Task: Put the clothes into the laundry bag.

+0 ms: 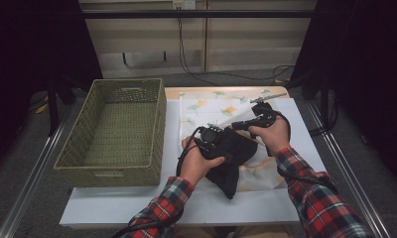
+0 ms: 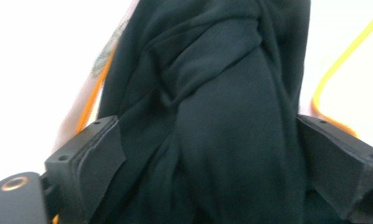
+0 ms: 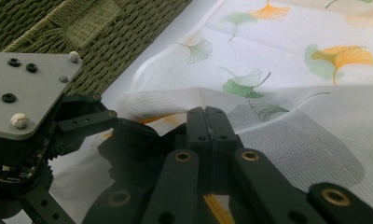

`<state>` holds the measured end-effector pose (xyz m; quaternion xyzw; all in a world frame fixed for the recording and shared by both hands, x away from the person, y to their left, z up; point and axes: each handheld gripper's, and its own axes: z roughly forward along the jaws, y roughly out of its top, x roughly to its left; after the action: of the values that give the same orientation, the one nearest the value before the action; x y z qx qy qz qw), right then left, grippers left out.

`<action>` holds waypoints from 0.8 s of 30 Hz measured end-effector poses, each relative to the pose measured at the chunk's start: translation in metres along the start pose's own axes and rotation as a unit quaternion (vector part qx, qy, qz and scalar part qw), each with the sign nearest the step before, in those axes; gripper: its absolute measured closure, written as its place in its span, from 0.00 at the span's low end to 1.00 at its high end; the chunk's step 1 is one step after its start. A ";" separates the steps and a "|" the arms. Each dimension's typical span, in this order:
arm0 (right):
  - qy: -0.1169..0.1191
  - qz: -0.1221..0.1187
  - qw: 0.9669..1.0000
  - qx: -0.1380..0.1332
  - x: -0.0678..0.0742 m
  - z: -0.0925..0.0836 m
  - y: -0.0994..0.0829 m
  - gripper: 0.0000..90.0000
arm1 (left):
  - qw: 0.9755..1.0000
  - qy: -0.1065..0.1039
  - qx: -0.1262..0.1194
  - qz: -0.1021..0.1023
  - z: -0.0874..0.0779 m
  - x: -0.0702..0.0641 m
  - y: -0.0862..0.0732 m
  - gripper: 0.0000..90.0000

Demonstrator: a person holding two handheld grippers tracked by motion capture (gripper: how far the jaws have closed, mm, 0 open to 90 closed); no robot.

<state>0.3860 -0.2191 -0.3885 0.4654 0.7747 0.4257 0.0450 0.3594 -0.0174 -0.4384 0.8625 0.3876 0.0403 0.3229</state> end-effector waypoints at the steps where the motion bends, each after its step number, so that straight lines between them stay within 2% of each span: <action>1: 0.000 -0.001 1.000 0.001 0.000 0.000 0.000 1.00 | 1.000 -0.003 0.002 -0.002 0.000 0.000 -0.002 0.09; 2: -0.001 -0.003 1.000 0.001 0.000 0.000 0.000 1.00 | 1.000 -0.009 0.006 -0.004 0.001 0.000 -0.003 0.08; 4: -0.001 -0.003 1.000 0.001 0.000 0.000 0.000 1.00 | 1.000 -0.004 0.013 -0.002 0.004 -0.001 -0.005 0.07; 5: -0.001 -0.002 1.000 0.001 0.000 0.000 0.000 1.00 | 1.000 -0.005 0.017 -0.008 0.006 -0.002 -0.007 0.08; 6: -0.001 -0.002 1.000 0.001 0.000 0.000 0.000 1.00 | 1.000 -0.006 0.028 -0.002 0.007 -0.001 -0.009 0.10; 8: -0.003 0.000 1.000 0.001 0.000 -0.001 0.000 1.00 | 0.999 -0.008 0.038 -0.008 0.011 0.000 -0.011 0.14; 9: -0.003 0.000 1.000 0.000 0.000 -0.001 0.000 1.00 | 0.999 -0.011 0.046 -0.009 0.014 0.000 -0.013 0.17; 11: -0.003 -0.002 1.000 -0.001 -0.001 -0.002 0.000 1.00 | 0.999 -0.007 0.046 -0.009 0.017 -0.001 -0.015 0.23; 12: -0.002 -0.002 1.000 -0.001 -0.001 -0.002 0.000 1.00 | 0.999 -0.005 0.054 -0.003 0.017 -0.002 -0.016 0.29; 13: -0.001 -0.003 1.000 -0.001 -0.001 -0.002 0.000 1.00 | 0.999 -0.001 0.053 -0.005 0.017 -0.003 -0.015 0.34; 16: -0.001 0.000 1.000 0.000 -0.002 -0.001 -0.001 1.00 | 0.998 -0.002 0.054 -0.012 0.015 -0.004 -0.014 0.58; 17: 0.000 0.001 1.000 0.000 -0.002 -0.001 -0.001 1.00 | 0.999 0.000 0.053 -0.013 0.015 -0.005 -0.014 0.61; 20: 0.000 0.002 1.000 0.000 -0.002 0.000 -0.001 1.00 | 0.998 -0.005 0.054 -0.034 0.012 -0.004 -0.013 0.71; 24: 0.001 0.002 1.000 0.000 -0.002 0.000 -0.001 1.00 | 0.998 -0.009 0.044 -0.054 0.008 -0.002 -0.010 0.76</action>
<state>0.3859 -0.2208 -0.3898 0.4664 0.7737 0.4265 0.0433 0.3539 -0.0181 -0.4502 0.8542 0.4318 -0.0020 0.2895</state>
